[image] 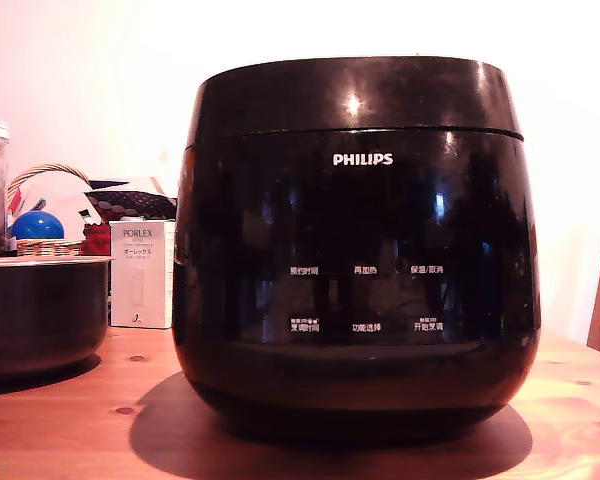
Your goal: Open the rice cooker by pressing the large metal button on the top of its lid with medium force
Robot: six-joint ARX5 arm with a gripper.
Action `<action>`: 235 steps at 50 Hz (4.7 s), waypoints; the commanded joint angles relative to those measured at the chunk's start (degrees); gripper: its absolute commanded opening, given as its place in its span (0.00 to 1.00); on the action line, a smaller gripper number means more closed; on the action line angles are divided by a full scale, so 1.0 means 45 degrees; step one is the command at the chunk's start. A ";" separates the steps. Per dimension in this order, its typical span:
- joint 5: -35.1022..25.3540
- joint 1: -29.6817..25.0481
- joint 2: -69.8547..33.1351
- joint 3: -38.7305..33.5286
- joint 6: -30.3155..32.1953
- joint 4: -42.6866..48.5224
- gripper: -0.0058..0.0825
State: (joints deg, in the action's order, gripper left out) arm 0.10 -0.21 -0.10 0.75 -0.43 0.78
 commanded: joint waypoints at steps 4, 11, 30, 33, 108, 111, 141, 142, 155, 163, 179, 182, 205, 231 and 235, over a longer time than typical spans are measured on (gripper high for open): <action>-0.1583 0.0680 0.0185 -0.0476 0.0272 -0.1647 0.04; -0.1870 0.0675 0.0185 -0.0476 -0.0335 -0.1739 0.04; -0.8485 0.0165 0.0185 0.0219 -0.6339 -0.3026 0.04; -0.9879 -0.0102 0.0180 0.0432 -0.6985 -0.3026 0.04; -0.9685 -0.8718 -1.4761 1.0108 0.1248 -0.2764 0.04; -0.9180 -0.8942 -1.5164 1.0108 0.1248 -0.2982 0.04; -0.6411 -1.0180 -1.7476 1.0108 0.2880 -0.2492 0.04; -0.6271 -1.0200 -1.7490 1.0108 0.2909 -0.2365 0.04; -0.4979 -1.0239 -1.7539 1.0108 0.3536 -0.0228 0.04; -0.4561 -1.0234 -1.7573 1.0108 0.4012 0.0797 0.04; -0.4308 -1.0234 -1.7573 1.0108 0.4206 0.1734 0.04; -0.4294 -1.0234 -1.7573 1.0108 0.4201 0.1739 0.04; -0.4580 -1.0234 -1.7267 1.0112 0.1039 -0.2540 0.04; -0.1326 -0.8840 -1.4256 1.0112 0.1059 -0.1885 0.04; -0.0991 -0.8335 -1.3634 1.0112 0.1103 -0.1409 0.04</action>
State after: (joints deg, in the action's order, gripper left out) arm -5.02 -38.96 -62.41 47.75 4.05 -6.31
